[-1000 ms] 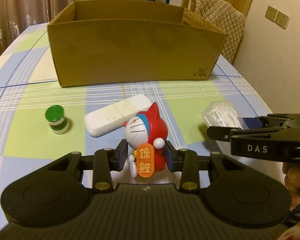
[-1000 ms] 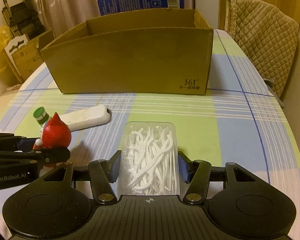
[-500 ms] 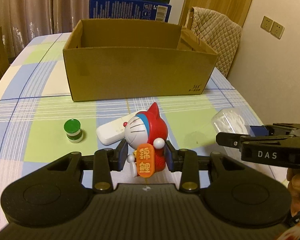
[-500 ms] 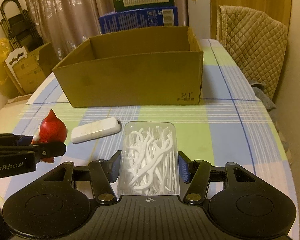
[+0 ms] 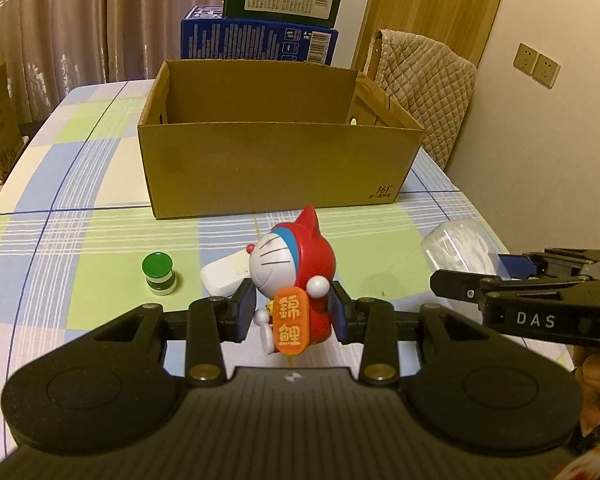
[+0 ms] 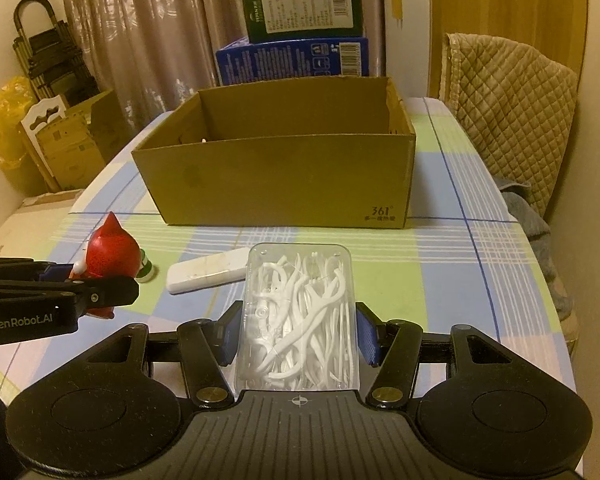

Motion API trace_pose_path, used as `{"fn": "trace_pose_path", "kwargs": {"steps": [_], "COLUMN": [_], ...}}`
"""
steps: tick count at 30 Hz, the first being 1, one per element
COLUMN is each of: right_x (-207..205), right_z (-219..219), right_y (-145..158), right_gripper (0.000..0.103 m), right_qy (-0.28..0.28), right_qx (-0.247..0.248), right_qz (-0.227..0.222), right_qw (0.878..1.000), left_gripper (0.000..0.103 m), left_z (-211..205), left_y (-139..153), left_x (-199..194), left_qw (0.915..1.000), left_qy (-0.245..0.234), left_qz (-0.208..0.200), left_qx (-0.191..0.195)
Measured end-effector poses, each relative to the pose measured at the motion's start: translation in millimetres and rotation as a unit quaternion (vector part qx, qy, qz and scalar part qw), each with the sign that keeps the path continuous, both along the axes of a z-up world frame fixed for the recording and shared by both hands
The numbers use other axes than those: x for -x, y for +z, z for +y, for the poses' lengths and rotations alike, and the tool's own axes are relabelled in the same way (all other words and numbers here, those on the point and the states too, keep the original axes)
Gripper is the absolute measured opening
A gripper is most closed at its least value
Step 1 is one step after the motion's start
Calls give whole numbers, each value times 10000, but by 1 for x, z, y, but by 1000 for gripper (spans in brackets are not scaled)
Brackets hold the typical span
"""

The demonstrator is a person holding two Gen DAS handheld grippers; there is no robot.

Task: Organize rigid objects
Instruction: 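Grasp red Doraemon figure with left tool while right tool holds floss box, then carry Doraemon figure in left tool over box while right tool carries floss box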

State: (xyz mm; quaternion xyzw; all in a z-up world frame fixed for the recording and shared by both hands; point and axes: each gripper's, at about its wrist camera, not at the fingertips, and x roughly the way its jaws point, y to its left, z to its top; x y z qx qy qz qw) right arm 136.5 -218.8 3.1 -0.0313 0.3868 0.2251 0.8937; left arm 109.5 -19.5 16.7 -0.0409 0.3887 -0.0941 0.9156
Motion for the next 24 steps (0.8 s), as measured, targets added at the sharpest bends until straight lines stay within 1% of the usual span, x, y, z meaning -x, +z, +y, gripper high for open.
{"fn": "trace_pose_path", "kwargs": {"steps": [9,24], "right_x": [1,-7], "right_z": [0,1], "right_y": [6,19], "right_gripper": [53,53], "right_qy": [27,33], "right_qx": [36,105], "right_qz": [-38,-107], "right_qw": [10000,9999], "left_gripper": [33,33], "left_z": [0,0], "left_y": [5,13], "left_x": [1,-8], "left_qw": [10000,9999], "left_qy": [-39,-127], "left_qz": [-26,-69], "left_qx": [-24,29]}}
